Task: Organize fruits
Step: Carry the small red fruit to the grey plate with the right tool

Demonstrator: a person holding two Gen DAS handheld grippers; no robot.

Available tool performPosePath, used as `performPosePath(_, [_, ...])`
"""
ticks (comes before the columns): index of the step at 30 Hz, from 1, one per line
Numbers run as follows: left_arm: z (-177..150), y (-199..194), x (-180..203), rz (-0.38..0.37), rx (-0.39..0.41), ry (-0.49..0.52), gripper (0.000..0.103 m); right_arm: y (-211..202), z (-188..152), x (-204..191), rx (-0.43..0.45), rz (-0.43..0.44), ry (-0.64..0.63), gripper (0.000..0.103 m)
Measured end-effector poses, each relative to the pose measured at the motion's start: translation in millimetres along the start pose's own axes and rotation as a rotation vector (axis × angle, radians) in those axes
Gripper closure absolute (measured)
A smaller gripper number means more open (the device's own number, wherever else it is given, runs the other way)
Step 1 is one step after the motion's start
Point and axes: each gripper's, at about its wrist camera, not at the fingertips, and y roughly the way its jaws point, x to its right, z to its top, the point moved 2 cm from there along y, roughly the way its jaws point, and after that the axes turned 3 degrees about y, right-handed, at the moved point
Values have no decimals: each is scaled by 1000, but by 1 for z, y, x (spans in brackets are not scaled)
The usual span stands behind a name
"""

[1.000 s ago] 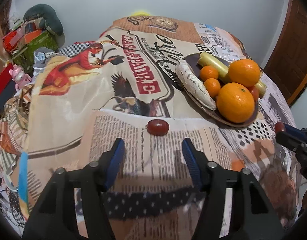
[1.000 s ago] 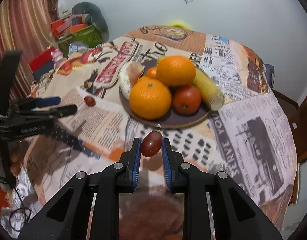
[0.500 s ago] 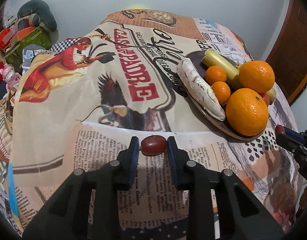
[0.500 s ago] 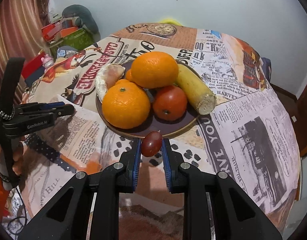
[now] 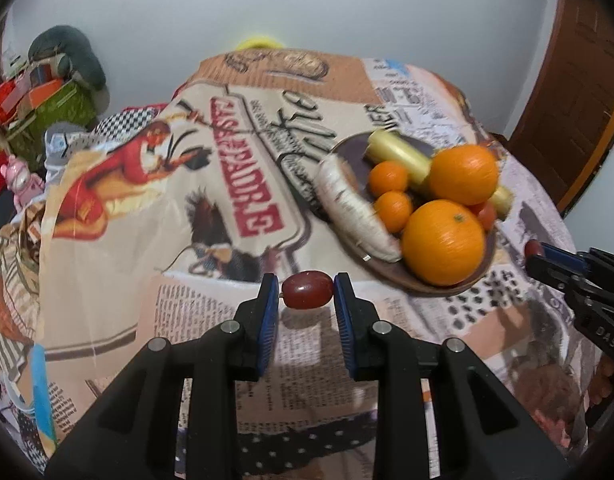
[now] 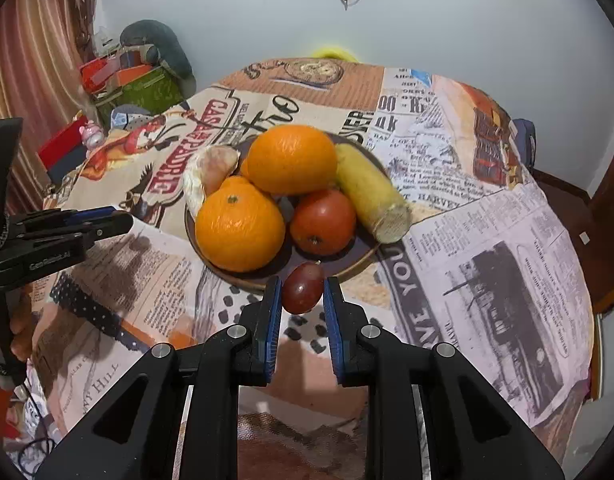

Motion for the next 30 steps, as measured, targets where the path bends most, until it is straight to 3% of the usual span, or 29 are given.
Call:
performPosePath(13, [27, 7, 39, -58, 37, 44, 75, 13, 13, 7, 20, 12, 3, 84])
performPosePath(30, [42, 34, 54, -83, 35, 48, 75, 39, 12, -3, -11, 40, -34, 84])
